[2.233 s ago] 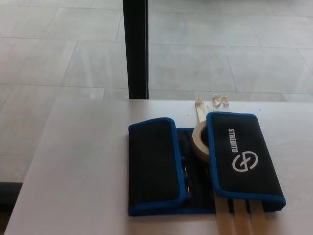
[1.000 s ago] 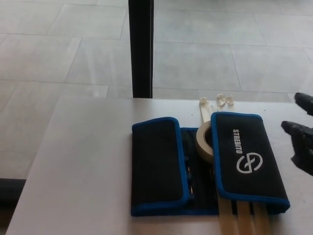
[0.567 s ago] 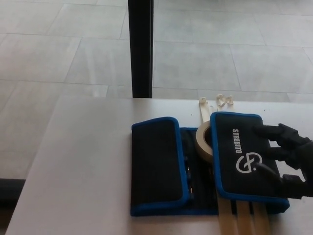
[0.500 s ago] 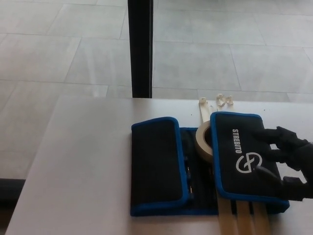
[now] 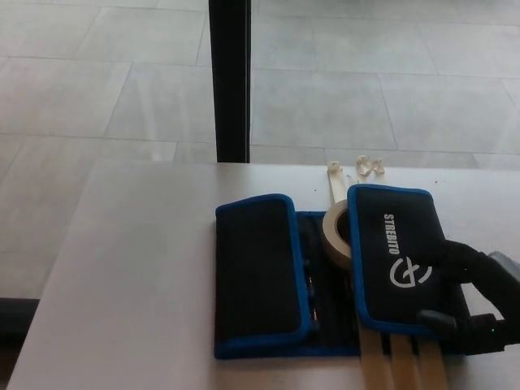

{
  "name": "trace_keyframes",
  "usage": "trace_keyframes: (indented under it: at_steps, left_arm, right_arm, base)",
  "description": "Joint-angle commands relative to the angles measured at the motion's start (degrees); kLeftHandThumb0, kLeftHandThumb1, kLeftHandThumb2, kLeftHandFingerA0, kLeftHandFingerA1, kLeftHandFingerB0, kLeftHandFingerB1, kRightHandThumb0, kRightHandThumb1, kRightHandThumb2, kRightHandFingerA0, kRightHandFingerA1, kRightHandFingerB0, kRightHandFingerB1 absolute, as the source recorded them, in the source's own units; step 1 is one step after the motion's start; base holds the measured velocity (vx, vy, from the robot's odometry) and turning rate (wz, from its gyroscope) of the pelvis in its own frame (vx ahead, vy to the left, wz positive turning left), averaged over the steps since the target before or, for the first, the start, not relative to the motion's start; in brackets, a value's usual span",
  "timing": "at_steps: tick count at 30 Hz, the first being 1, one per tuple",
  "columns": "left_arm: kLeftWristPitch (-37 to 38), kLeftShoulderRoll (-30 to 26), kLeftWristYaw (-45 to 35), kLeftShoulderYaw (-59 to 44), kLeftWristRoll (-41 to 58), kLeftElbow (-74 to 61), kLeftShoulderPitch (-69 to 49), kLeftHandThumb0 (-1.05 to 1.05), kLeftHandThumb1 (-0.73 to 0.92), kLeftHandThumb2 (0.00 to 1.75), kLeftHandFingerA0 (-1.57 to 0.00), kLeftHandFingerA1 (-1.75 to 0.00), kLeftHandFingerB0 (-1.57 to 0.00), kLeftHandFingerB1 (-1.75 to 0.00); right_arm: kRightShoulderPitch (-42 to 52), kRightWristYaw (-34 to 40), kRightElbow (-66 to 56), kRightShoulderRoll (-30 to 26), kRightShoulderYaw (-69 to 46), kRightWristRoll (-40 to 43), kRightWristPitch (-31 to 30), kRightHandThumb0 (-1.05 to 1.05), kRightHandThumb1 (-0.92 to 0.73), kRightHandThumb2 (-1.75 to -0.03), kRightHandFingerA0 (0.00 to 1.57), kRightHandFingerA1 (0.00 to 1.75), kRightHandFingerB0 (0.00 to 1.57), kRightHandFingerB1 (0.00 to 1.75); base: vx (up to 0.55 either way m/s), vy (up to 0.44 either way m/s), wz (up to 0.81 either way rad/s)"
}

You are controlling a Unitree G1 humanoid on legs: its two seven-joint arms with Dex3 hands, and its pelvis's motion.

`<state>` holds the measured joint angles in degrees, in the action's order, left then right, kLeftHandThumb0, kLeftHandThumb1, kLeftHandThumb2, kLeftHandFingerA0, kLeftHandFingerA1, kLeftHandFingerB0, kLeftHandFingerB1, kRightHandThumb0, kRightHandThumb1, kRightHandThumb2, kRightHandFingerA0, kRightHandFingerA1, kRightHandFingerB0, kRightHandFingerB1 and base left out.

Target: The robot uses its right hand to open a black folded toolkit cover kept in the middle of the desk

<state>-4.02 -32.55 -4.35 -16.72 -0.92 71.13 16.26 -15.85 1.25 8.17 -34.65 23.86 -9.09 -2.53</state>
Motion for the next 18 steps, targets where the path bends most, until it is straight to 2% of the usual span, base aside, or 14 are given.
trace_keyframes:
  at_steps: [1,2,3,4,5,7,9,10,13,14,15,16,17,18]
  left_arm:
    - [-3.8,-2.4,1.1,-0.4,0.9,1.5,1.1,-0.67,0.01,1.14,-0.61,-1.08,0.00,-0.77]
    - [-3.9,-2.4,1.1,-0.3,0.8,1.5,1.2,-0.60,0.02,1.11,-0.54,-1.00,-0.17,-0.81]
    - [-4.0,-2.5,1.1,0.2,0.3,1.5,1.4,-0.61,0.01,1.11,-0.52,-1.00,-0.16,-0.81]
    - [-4.2,-2.5,1.0,0.5,0.1,1.5,1.5,-0.64,0.02,1.13,-0.56,-1.04,-0.12,-0.81]
    - [-4.1,-2.5,1.0,0.4,0.2,1.5,1.5,-0.66,0.00,1.13,-0.56,-1.05,-0.04,-0.78]
    - [-3.8,-2.4,1.1,0.4,0.2,1.5,1.6,-0.62,-0.03,1.09,-0.78,-1.16,-0.10,-0.80]
    - [-3.5,-2.3,1.5,0.8,-0.2,1.7,1.5,-0.62,-0.05,1.07,-0.70,-1.10,-0.10,-0.80]
    - [-3.5,-2.2,1.6,0.6,0.0,1.7,1.5,-0.97,0.14,1.37,-0.64,-1.24,-0.13,-0.97]
    - [-3.9,-2.4,1.6,1.1,-0.4,1.8,1.8,-0.93,0.06,1.47,-0.62,-1.33,-0.28,-1.18]
    - [-3.8,-2.3,1.3,1.0,-0.2,1.6,1.8,-1.03,0.16,1.42,-0.64,-1.27,-0.17,-1.01]
    - [-3.8,-2.2,1.3,1.1,-0.2,1.5,1.7,-1.02,0.09,1.41,-0.61,-1.25,-0.29,-1.08]
    - [-3.9,-2.1,1.3,0.7,0.2,1.5,1.7,-0.95,0.14,1.39,-0.63,-1.26,-0.09,-0.96]
    - [-4.4,-2.0,1.3,0.4,0.6,1.6,1.9,-0.59,-0.04,1.08,-0.76,-1.13,-0.12,-0.80]
    - [-4.2,-2.0,1.1,0.9,0.1,1.8,1.7,-0.65,-0.02,1.11,-0.66,-1.09,-0.05,-0.78]
  right_arm:
    - [-6.7,5.1,6.6,-4.8,12.6,-28.8,10.3,-0.52,-0.66,-0.60,0.38,0.54,0.45,0.38]
    - [-7.0,5.6,7.0,-4.6,13.1,-29.2,10.3,-0.52,-0.67,-0.60,0.37,0.54,0.44,0.39]
    - [-7.3,5.7,7.0,-4.4,13.7,-29.8,9.7,-0.60,-0.54,-0.91,0.35,0.60,0.37,0.52]
    - [-7.6,7.3,7.9,-4.2,14.3,-30.6,9.7,-0.50,-0.64,-0.59,0.39,0.51,0.45,0.38]
    - [-7.9,8.6,8.9,-4.1,15.0,-31.8,9.2,-0.60,-0.51,-0.87,0.35,0.59,0.38,0.52]
    - [-8.1,9.3,9.3,-4.1,15.5,-32.4,8.7,-0.50,-0.63,-0.59,0.37,0.52,0.44,0.37]
    - [-8.7,9.4,9.7,-4.2,17.4,-35.3,5.6,-0.55,-0.64,-0.60,0.26,0.50,0.36,0.33]
    - [-8.8,9.1,9.8,-4.3,18.0,-36.0,4.7,-0.59,-0.62,-0.59,0.22,0.48,0.33,0.33]
    - [-9.4,8.5,10.0,-4.4,20.1,-39.2,1.5,-0.73,-0.45,-0.81,0.04,0.43,0.14,0.42]
    - [-9.5,8.1,10.0,-4.4,21.4,-41.7,-1.6,-0.67,-0.52,-0.58,0.05,0.33,0.19,0.31]
    - [-9.7,7.6,9.9,-4.5,22.1,-43.1,-3.1,-0.68,-0.51,-0.58,0.00,0.30,0.16,0.29]
    - [-9.7,7.8,10.2,-4.4,22.7,-44.1,-4.1,-0.65,-0.38,-0.80,0.00,0.18,0.12,0.38]
    - [-9.6,9.0,10.9,-4.2,23.7,-46.2,-6.3,-0.67,-0.39,-0.79,0.00,0.12,0.13,0.37]
    - [-9.6,9.8,11.6,-4.0,24.3,-46.8,-7.2,-0.64,-0.38,-0.76,0.00,0.11,0.06,0.34]
  base:
    - [0.00,0.000,0.00]
    - [0.00,0.000,0.00]
    - [0.00,0.000,0.00]
    - [0.00,0.000,0.00]
    - [0.00,0.000,0.00]
    - [0.00,0.000,0.00]
    - [0.00,0.000,0.00]
    - [0.00,0.000,0.00]
    - [0.00,0.000,0.00]
    - [0.00,0.000,0.00]
    - [0.00,0.000,0.00]
    - [0.00,0.000,0.00]
    - [0.00,0.000,0.00]
    - [0.00,0.000,0.00]
